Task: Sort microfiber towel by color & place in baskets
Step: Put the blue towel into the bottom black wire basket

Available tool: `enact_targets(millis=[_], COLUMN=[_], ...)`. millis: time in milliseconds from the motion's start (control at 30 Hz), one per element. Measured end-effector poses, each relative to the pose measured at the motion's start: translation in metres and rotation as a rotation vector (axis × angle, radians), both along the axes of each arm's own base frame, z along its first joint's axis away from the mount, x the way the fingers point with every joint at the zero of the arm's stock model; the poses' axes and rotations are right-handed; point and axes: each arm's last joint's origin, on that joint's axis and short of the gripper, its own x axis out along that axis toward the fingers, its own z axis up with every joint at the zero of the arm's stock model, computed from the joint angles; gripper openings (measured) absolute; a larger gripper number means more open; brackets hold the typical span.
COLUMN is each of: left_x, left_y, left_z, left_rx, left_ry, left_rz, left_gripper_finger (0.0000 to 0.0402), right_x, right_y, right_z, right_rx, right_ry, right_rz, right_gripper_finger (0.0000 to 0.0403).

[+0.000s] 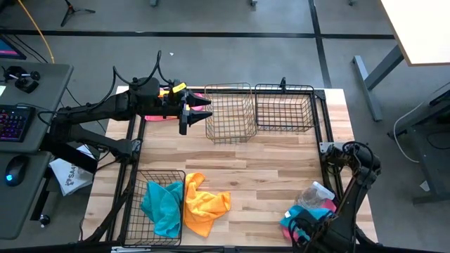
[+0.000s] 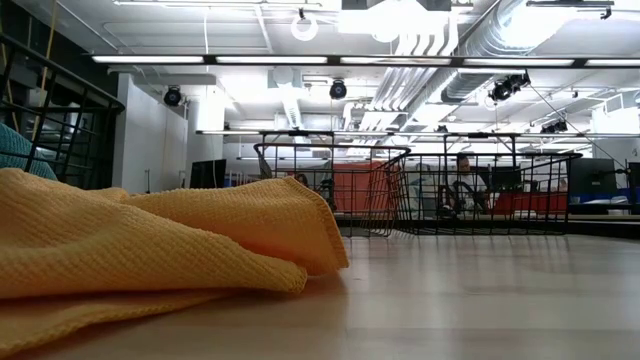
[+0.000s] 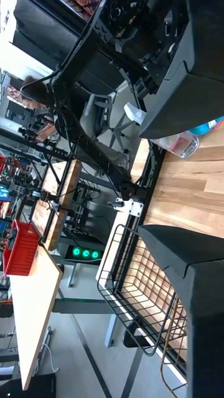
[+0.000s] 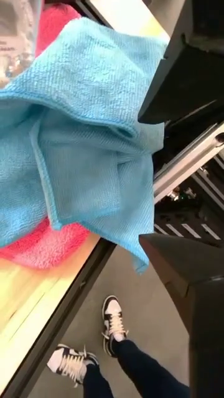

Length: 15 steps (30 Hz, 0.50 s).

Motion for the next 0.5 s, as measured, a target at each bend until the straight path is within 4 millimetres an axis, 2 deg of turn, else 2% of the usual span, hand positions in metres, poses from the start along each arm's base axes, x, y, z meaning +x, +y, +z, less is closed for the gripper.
enact_targets(millis=[267,500], left_x=[0.000,0.000], left_y=[0.000,0.000], left_z=[0.000,0.000], left_rx=[0.000,0.000], left_ry=[0.000,0.000], left_rz=[0.000,0.000], left_gripper_finger=[0.0227,0.0227], right_x=[-0.005,-0.003], right_y=[-0.006,0.006], right_z=[-0.001,-0.023], right_rx=[-0.071,-0.075], right_ry=[0.074,0.162], right_rz=[-0.025,0.000], right_gripper_finger=[0.0303,0.0303])
